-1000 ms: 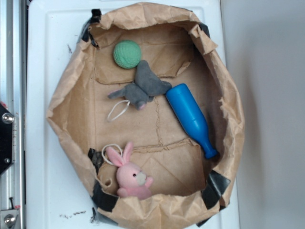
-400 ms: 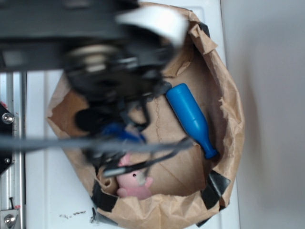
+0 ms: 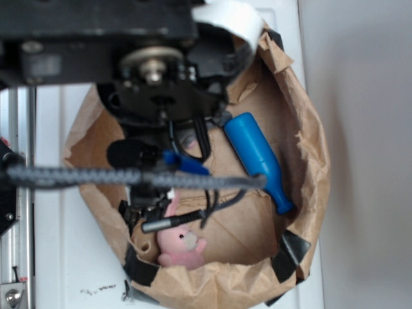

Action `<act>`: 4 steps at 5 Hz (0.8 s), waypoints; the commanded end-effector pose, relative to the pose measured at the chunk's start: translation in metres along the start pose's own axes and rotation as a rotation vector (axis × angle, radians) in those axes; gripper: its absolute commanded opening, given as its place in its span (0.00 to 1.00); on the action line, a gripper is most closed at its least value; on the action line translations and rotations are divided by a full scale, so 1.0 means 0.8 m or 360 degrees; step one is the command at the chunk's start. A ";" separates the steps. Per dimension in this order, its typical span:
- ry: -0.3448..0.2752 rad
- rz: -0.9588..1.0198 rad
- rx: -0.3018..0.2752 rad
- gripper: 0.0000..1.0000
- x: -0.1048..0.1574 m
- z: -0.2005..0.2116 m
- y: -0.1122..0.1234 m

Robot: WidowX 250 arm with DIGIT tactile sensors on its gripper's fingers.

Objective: Grab the gray animal.

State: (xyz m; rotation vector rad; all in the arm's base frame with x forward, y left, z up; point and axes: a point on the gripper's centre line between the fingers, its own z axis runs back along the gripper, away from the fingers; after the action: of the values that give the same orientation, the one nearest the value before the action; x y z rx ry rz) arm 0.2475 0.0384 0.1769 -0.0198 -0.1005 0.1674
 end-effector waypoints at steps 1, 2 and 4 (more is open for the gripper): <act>-0.0053 0.0082 -0.0009 1.00 0.020 -0.009 0.021; -0.0064 0.0169 0.0049 1.00 0.026 -0.038 0.028; 0.0123 0.0483 0.0021 1.00 0.031 -0.110 0.043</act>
State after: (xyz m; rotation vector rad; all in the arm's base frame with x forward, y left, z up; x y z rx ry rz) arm 0.2719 0.0687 0.0764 -0.0276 0.0375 0.4523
